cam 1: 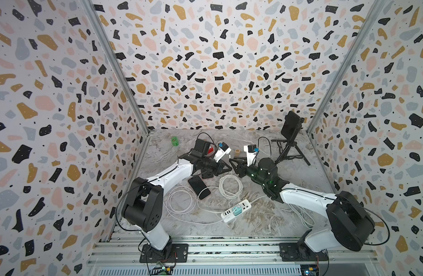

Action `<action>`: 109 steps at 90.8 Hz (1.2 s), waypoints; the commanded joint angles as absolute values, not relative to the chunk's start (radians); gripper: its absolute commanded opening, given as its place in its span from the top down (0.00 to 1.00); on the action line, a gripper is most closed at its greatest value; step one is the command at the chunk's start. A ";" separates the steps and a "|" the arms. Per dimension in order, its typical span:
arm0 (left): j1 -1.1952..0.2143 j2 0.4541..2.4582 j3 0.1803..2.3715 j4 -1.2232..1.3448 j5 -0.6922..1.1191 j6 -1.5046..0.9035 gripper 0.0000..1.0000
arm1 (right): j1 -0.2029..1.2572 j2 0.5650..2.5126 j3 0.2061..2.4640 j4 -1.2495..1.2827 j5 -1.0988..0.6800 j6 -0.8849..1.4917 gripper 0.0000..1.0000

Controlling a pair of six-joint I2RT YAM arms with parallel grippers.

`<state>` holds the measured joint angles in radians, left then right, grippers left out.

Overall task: Plug the charging cable into the phone
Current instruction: Pick up the charging cable from the center of the board.

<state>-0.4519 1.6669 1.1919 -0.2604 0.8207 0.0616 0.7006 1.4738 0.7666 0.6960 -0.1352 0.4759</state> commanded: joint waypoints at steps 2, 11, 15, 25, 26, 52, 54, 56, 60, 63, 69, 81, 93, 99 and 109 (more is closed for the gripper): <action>-0.456 1.667 1.227 -0.228 0.832 0.044 1.00 | 0.709 1.490 0.818 0.670 -0.104 0.424 0.65; -0.457 1.673 1.231 -0.234 0.826 0.042 1.00 | 0.718 1.511 0.840 0.654 -0.107 0.405 0.68; -0.456 1.676 1.234 -0.239 0.825 0.038 1.00 | 0.722 1.519 0.848 0.649 -0.107 0.400 0.70; -0.456 1.680 1.239 -0.246 0.821 0.036 1.00 | 0.731 1.533 0.864 0.637 -0.097 0.387 0.73; -0.456 1.681 1.239 -0.247 0.820 0.036 1.00 | 0.731 1.534 0.864 0.636 -0.097 0.387 0.72; -0.457 1.681 1.245 -0.261 0.817 0.042 1.00 | 0.736 1.551 0.869 0.620 -0.057 0.349 0.84; -0.458 1.679 1.243 -0.260 0.818 0.042 1.00 | 0.736 1.550 0.869 0.619 -0.058 0.346 0.87; -0.457 1.677 1.243 -0.259 0.821 0.043 1.00 | 0.737 1.549 0.868 0.619 -0.057 0.344 0.89; -0.457 1.673 1.241 -0.260 0.831 0.043 1.00 | 0.737 1.542 0.863 0.621 -0.055 0.339 0.89; -0.457 1.668 1.240 -0.266 0.842 0.051 0.89 | 0.736 1.535 0.853 0.626 -0.058 0.329 0.89; -0.457 1.652 1.231 -0.274 0.872 0.068 0.57 | 0.736 1.515 0.837 0.629 -0.079 0.302 0.90; -0.436 1.582 1.195 -0.271 0.951 0.103 0.17 | 0.714 1.468 0.836 0.552 -0.252 0.247 0.90; -0.376 1.476 1.147 -0.224 1.022 0.104 0.14 | 0.655 1.431 0.815 0.551 -0.473 0.276 0.91; -0.348 1.461 1.166 -0.255 1.065 0.123 0.13 | 0.624 1.424 0.811 0.578 -0.607 0.310 0.92; -0.324 1.441 1.201 -0.321 1.099 0.194 0.17 | 0.605 1.425 0.836 0.566 -0.793 0.331 0.92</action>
